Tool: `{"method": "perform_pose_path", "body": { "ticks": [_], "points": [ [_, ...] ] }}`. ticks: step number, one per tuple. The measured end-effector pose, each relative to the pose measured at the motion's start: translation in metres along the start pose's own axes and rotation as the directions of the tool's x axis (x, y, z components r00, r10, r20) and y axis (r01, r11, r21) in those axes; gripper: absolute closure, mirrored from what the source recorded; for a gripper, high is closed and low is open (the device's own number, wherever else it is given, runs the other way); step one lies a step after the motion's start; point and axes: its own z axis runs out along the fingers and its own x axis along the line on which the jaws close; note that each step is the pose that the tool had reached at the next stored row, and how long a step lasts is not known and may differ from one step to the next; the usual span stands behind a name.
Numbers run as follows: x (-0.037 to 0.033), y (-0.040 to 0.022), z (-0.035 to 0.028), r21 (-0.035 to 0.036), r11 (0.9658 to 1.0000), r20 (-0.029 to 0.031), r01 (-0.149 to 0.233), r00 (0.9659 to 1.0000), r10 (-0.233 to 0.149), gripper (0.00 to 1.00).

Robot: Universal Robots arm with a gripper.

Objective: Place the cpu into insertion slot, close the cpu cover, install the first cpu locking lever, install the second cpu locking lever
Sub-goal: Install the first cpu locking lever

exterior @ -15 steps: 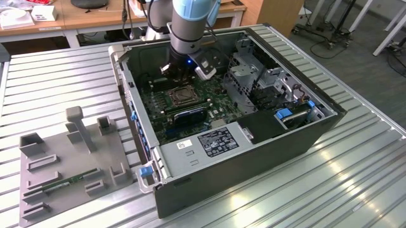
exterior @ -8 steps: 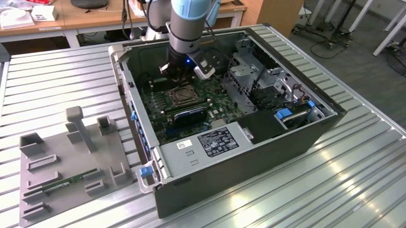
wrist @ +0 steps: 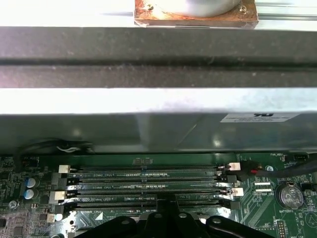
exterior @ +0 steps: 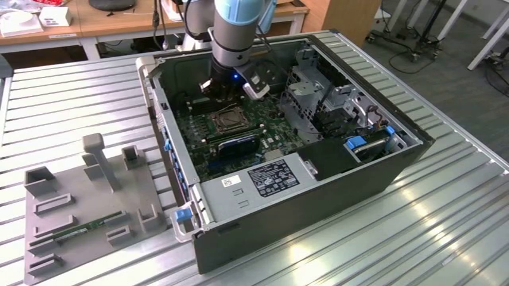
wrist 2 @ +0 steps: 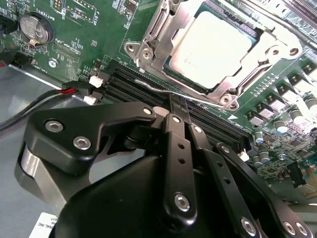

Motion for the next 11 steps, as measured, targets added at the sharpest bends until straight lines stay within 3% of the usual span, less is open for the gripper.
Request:
{"method": "perform_pose_path", "body": {
  "ticks": [11],
  "points": [
    [-0.0038, -0.0004, 0.0, 0.002, 1.0, 0.0001, 0.0, 1.0, 0.0, 0.89]
  ]
}}
